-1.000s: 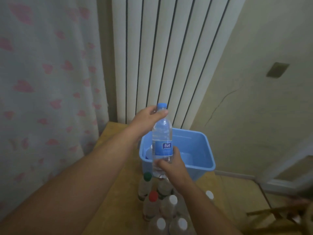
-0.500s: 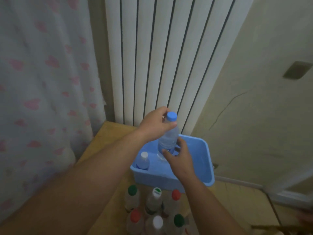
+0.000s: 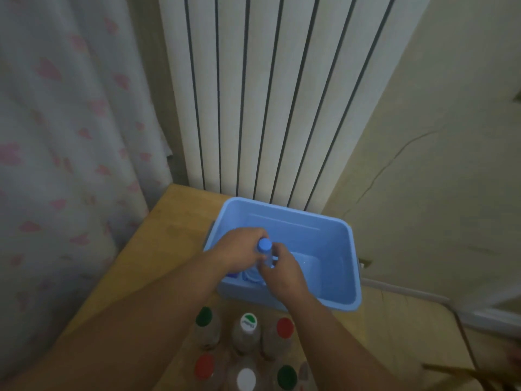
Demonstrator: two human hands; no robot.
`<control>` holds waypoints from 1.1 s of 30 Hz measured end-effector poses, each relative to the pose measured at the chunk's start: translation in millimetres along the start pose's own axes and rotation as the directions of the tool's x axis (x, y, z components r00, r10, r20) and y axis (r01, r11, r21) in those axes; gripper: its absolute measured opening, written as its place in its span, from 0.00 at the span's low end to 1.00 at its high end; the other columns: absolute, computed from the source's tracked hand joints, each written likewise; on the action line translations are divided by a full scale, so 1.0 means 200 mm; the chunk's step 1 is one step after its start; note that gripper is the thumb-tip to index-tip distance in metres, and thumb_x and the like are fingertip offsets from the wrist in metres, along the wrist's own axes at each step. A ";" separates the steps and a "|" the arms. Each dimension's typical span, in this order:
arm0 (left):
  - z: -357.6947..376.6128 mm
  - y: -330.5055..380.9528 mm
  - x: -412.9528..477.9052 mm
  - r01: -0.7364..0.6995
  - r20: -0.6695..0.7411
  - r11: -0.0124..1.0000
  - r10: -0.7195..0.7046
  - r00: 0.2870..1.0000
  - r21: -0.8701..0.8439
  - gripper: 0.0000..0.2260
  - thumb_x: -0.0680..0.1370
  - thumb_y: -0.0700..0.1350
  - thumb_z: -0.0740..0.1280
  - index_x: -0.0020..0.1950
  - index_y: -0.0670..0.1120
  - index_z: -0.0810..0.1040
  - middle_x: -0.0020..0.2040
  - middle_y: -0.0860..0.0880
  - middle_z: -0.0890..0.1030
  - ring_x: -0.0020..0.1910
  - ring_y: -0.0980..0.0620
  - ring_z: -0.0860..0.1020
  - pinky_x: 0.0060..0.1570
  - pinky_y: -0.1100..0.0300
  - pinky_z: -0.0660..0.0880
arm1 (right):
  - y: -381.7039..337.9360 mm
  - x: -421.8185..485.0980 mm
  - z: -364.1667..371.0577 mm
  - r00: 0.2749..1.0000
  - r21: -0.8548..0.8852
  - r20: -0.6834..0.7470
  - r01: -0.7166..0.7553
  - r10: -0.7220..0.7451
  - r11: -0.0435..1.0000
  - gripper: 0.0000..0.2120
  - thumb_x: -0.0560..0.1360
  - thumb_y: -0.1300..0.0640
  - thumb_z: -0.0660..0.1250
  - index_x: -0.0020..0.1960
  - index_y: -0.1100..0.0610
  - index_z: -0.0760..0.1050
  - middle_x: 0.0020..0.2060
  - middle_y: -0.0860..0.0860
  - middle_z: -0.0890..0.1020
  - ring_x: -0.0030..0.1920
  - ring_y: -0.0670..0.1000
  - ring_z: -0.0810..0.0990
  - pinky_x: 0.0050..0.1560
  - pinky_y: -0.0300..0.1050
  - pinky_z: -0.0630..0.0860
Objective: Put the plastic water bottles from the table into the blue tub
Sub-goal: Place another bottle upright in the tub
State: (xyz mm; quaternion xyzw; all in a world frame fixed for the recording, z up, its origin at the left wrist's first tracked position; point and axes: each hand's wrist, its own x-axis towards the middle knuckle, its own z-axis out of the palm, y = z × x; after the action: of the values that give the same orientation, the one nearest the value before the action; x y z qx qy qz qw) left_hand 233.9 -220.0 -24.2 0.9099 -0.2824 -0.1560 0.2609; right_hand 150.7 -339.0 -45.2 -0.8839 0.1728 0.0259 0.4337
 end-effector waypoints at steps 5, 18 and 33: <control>0.09 -0.06 0.02 -0.043 0.021 0.900 0.038 0.999 0.433 0.14 0.75 0.54 0.69 0.59 0.54 0.73 0.55 0.52 0.82 0.57 0.49 0.78 0.68 0.52 0.58 | 0.03 0.01 0.04 0.981 -0.205 0.191 0.000 0.040 0.979 0.22 0.75 0.58 0.62 0.69 0.54 0.67 0.65 0.57 0.76 0.64 0.57 0.74 0.60 0.46 0.70; 0.08 -0.04 -0.05 -0.001 0.031 0.907 -0.013 0.999 0.421 0.27 0.74 0.45 0.68 0.73 0.56 0.67 0.68 0.50 0.73 0.71 0.49 0.68 0.73 0.47 0.56 | 0.06 -0.06 0.00 0.992 -0.294 0.119 -0.016 0.053 0.956 0.18 0.77 0.58 0.59 0.67 0.55 0.71 0.64 0.54 0.77 0.65 0.55 0.74 0.62 0.44 0.69; -0.03 0.13 -0.40 -0.258 0.637 0.943 0.067 0.768 0.212 0.21 0.72 0.45 0.71 0.65 0.54 0.75 0.61 0.50 0.76 0.57 0.49 0.76 0.48 0.59 0.70 | 0.03 -0.30 -0.07 0.987 -0.214 -0.104 -0.144 0.124 0.966 0.15 0.77 0.62 0.58 0.60 0.53 0.77 0.60 0.51 0.79 0.59 0.54 0.78 0.57 0.42 0.71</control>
State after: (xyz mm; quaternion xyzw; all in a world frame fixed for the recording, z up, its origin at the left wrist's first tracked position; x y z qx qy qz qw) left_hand 161.3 -189.2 5.8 0.8070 -0.4504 -0.3807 0.0309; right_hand 90.8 -336.2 -30.4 -0.9132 0.2473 0.0344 0.3220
